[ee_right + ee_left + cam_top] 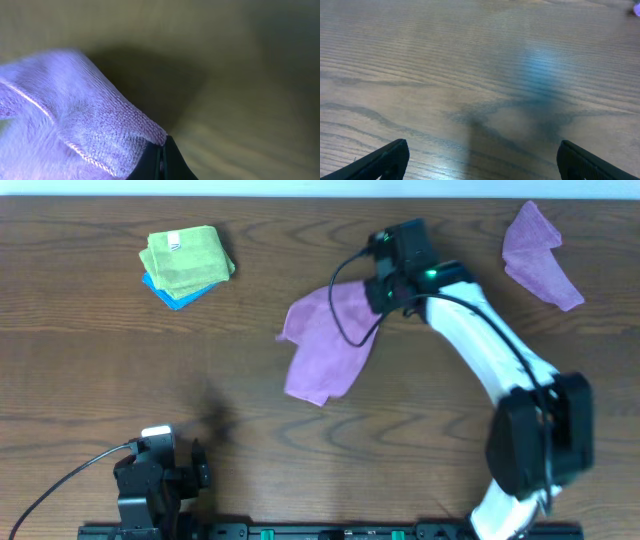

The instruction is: Fold the cloth

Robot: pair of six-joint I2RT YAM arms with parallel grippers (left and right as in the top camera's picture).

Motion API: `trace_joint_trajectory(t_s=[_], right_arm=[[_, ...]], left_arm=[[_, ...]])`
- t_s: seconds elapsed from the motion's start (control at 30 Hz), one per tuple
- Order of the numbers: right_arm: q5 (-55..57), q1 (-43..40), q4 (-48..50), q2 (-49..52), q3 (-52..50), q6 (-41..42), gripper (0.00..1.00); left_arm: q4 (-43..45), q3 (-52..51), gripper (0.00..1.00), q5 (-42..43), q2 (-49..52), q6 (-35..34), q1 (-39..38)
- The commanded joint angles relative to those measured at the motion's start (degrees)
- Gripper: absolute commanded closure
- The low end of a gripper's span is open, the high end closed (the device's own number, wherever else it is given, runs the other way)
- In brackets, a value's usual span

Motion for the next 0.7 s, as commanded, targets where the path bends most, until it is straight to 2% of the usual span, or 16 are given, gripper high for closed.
trace_joint_trajectory(t_s=[0.0, 0.23, 0.37, 0.43, 0.5, 0.53, 0.57, 0.67], right_arm=[[4.8, -1.4, 2.9, -4.0, 0.8, 1.2, 0.99], [6.3, -2.9, 11.3, -3.4, 0.8, 1.1, 0.99], [14.2, -2.9, 16.9, -0.5, 0.8, 1.2, 0.99], [18.1, -2.9, 19.2, 0.7, 0.8, 1.2, 0.78], [21.0, -2.9, 19.6, 0.8, 0.8, 1.5, 0.37], [22.2, -2.9, 19.3, 0.7, 0.8, 1.9, 0.27], [23.1, -2.7, 18.5, 0.1, 0.9, 2.9, 0.19], [23.4, -2.8, 13.8, -1.8, 0.9, 8.5, 0.16]], left_arm=[[-2.5, -1.0, 0.05, -1.0, -0.4, 0.2, 0.0], [-0.2, -1.0, 0.04, -1.0, -0.4, 0.2, 0.0], [1.9, -1.0, 0.05, 0.6, -0.4, 0.2, 0.0], [3.1, -1.0, 0.05, 3.8, -0.4, 0.2, 0.0], [3.4, -1.0, 0.04, 6.5, -0.4, 0.2, 0.0], [3.4, -1.0, 0.04, 7.5, -0.4, 0.2, 0.0], [3.4, -1.0, 0.05, 8.3, -0.4, 0.2, 0.0], [3.4, -1.0, 0.05, 8.7, -0.4, 0.2, 0.0]])
